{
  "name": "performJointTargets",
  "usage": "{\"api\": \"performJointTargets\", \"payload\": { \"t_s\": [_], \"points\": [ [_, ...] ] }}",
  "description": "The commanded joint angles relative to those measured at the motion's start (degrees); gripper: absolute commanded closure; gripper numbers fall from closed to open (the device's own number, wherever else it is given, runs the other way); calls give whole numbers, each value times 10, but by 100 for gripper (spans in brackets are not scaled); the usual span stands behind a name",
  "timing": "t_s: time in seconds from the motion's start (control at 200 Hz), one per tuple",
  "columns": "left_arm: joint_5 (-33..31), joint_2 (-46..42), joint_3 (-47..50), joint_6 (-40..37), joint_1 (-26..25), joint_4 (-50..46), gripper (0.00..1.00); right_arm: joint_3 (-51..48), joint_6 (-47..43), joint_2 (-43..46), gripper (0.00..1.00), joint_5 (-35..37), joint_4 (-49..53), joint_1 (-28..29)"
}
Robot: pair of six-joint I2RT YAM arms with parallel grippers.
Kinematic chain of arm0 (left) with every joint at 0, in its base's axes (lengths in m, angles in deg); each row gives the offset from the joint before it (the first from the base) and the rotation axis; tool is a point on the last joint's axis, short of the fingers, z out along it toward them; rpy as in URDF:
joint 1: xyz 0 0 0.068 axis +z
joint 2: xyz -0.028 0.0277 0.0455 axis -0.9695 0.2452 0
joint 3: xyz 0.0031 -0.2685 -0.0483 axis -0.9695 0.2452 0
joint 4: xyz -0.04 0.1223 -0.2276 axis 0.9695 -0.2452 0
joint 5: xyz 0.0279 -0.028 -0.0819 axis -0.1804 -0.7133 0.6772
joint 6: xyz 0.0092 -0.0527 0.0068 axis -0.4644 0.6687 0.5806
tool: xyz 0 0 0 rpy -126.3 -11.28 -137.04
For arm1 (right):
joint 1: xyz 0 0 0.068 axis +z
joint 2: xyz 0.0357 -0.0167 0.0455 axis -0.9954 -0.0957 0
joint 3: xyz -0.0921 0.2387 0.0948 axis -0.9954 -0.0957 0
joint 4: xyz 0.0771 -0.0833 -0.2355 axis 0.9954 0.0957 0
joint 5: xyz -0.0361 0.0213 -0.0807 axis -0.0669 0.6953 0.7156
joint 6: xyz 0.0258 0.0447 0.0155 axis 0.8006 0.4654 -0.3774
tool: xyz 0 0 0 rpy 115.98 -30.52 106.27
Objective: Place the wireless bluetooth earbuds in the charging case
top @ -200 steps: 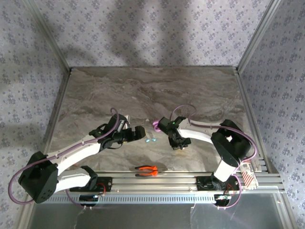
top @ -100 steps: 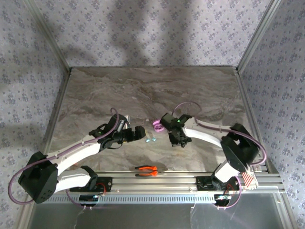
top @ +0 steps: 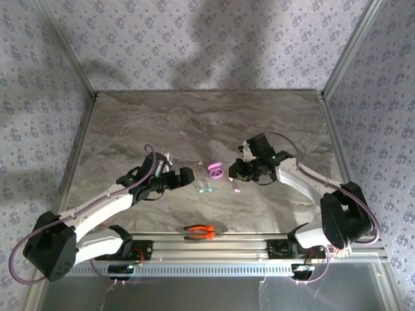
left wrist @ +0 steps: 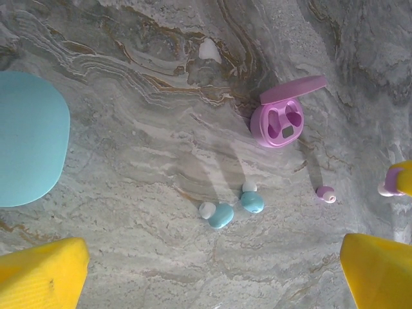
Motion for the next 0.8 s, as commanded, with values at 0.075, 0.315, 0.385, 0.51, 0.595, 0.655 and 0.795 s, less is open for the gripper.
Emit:
{"api": "performJointTargets", "payload": {
  "t_s": [0.075,0.315,0.385,0.51,0.595,0.655,0.795],
  "points": [
    [15,-14,13,-12,9,5,0,12,23,-48,86,-109,-91,-16],
    [21,-12,16,-13,14,8,0,35,-16,-102,87,-70,-110,-12],
    [22,-12,16,-14,15,8,0,43,-42,-115,87,-55,-112,-9],
    [24,-12,17,-15,18,6,0,60,-81,-142,87,-29,-103,1],
    [26,-11,19,-15,21,7,0,69,-102,-157,86,-9,-98,10],
    [25,-10,19,-15,21,7,0,74,-110,-166,86,1,-98,15],
    [26,-8,17,-15,23,8,0,83,-123,-178,86,25,-103,28]
  ]
}}
